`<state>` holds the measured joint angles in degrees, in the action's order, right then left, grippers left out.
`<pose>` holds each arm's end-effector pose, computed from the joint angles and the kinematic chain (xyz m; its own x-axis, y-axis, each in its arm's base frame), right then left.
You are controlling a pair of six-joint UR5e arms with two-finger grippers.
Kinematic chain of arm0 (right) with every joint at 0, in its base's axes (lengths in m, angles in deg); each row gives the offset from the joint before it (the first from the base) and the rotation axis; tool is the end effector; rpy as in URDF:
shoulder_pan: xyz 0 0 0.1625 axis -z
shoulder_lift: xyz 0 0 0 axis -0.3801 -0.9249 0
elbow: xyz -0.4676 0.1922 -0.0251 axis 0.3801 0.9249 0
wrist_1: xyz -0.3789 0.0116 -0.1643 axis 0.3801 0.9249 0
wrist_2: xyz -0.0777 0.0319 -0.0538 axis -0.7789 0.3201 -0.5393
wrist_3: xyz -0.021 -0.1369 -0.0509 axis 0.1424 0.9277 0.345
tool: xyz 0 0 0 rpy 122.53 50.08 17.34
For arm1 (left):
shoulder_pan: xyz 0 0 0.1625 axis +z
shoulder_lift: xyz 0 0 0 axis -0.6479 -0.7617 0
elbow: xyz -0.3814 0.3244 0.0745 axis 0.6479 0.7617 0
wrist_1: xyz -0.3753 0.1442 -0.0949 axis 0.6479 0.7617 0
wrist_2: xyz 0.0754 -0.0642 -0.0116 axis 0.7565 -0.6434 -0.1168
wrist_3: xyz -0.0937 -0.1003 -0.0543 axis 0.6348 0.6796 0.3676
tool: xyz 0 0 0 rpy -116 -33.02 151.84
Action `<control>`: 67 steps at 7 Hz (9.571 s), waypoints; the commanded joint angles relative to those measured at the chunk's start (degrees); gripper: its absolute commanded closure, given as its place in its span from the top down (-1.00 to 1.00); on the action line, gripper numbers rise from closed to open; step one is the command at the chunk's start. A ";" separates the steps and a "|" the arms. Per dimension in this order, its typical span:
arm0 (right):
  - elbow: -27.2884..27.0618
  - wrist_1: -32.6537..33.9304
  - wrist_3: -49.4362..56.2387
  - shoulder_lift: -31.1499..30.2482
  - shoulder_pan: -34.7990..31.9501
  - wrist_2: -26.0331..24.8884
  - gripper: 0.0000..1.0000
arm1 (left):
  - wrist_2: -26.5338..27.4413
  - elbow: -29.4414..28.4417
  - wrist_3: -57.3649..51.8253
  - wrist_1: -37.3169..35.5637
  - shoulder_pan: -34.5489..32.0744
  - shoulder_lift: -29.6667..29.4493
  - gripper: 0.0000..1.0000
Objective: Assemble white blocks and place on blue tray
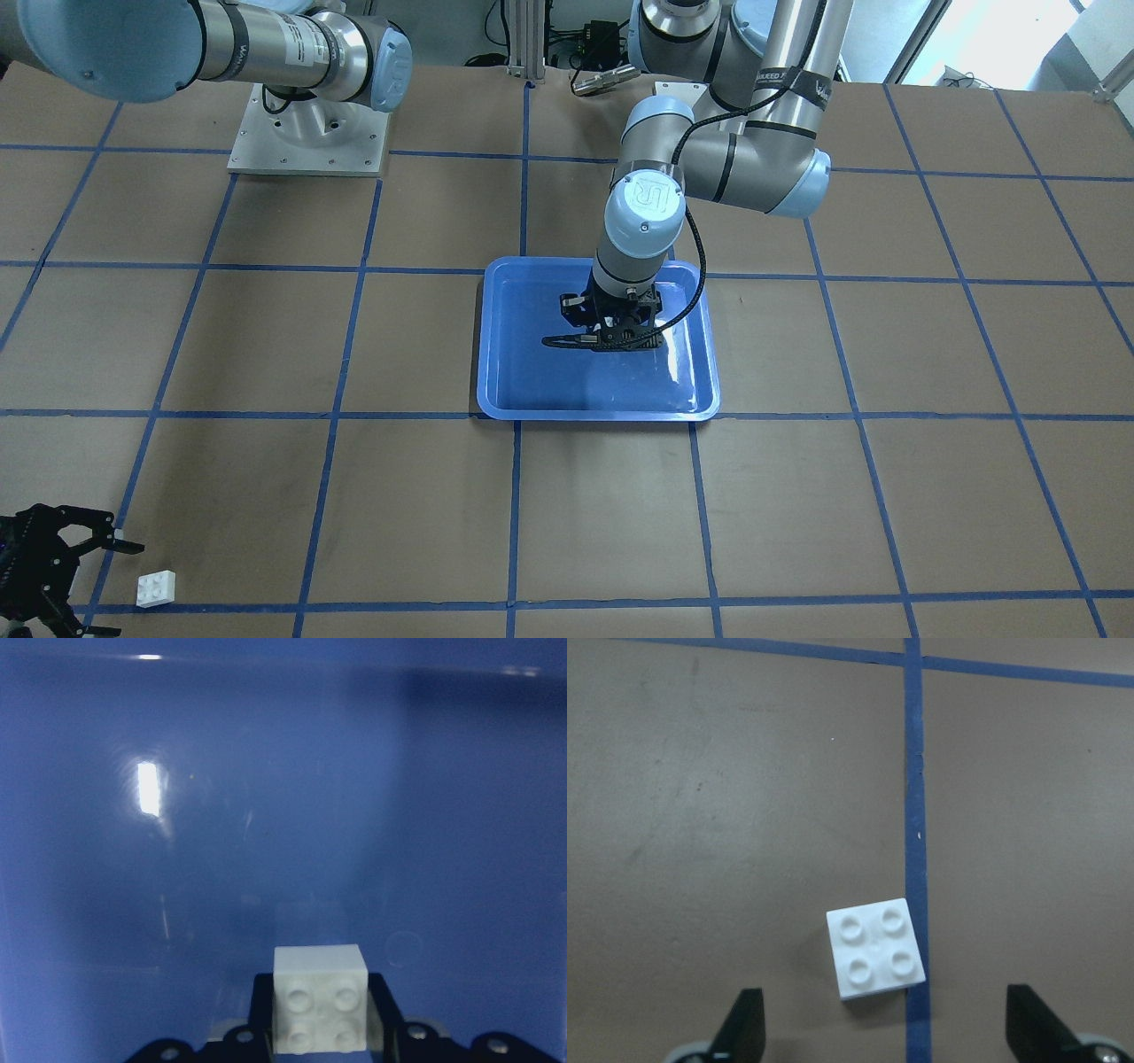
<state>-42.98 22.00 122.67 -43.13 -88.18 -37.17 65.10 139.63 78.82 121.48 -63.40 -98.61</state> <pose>-0.1478 -0.8279 0.1809 0.0722 -0.9923 0.1002 -0.8614 -0.1126 -0.4953 -0.2593 -0.4631 0.2163 -0.9975 -0.0687 0.0189 -0.0659 0.9902 0.1233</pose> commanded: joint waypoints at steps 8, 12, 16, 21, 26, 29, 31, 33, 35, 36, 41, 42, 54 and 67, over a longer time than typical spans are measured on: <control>0.12 -0.23 -0.11 0.03 -2.00 -3.76 -0.66 | -2.62 -11.16 -5.16 19.66 4.73 4.59 0.81; 0.13 -3.63 -8.07 -2.86 -3.50 -5.18 -1.00 | -8.22 -6.30 -8.95 18.08 9.30 2.75 0.63; -4.51 -11.75 -23.64 -13.48 -13.50 -0.09 -1.00 | -9.66 -0.49 -9.73 8.50 9.83 2.30 -0.19; -37.14 21.03 -38.30 -28.15 -22.38 0.80 -1.00 | -11.50 0.73 -9.39 8.32 11.32 1.86 -0.97; -55.07 47.22 -50.83 -32.23 -34.33 0.88 -1.00 | -11.59 0.73 -9.30 8.06 11.32 1.43 -0.99; -58.13 51.25 -54.25 -31.79 -38.13 0.71 -1.00 | -11.59 1.35 -9.21 7.09 11.50 1.60 -1.00; -59.29 55.13 -53.90 -30.40 -38.31 0.71 -1.00 | -11.59 1.35 -9.39 6.83 11.41 1.43 -1.00; -59.29 60.48 -54.34 -26.28 -39.79 2.80 -1.00 | -11.68 1.61 -9.39 6.74 11.41 1.34 -1.00; -59.29 64.10 -55.04 -23.89 -41.29 2.73 -1.00 | -12.47 1.79 -9.30 6.30 11.41 1.34 -1.00; -59.29 64.28 -55.05 -23.88 -41.38 2.73 -1.00 | -12.47 1.79 -9.30 6.39 11.41 1.34 -1.00; -59.03 64.37 -57.32 -22.56 -41.82 2.91 -0.98 | -12.73 1.70 -9.21 5.08 11.41 0.38 -1.00; -58.77 64.45 -57.42 -22.56 -43.13 2.91 -0.98 | -12.73 1.70 -9.12 4.98 11.41 0.28 -1.00; -58.67 64.45 -69.87 -23.44 -43.49 3.17 1.00 | -13.69 1.44 -3.60 3.22 10.71 -0.95 -1.00; -44.85 14.64 -103.74 -48.83 -26.72 -7.50 1.00 | -3.54 -12.24 -16.56 21.18 16.15 6.59 -0.89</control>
<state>-92.95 47.69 20.04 -89.28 -117.11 -40.27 57.67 131.24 67.00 136.18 -49.00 -94.30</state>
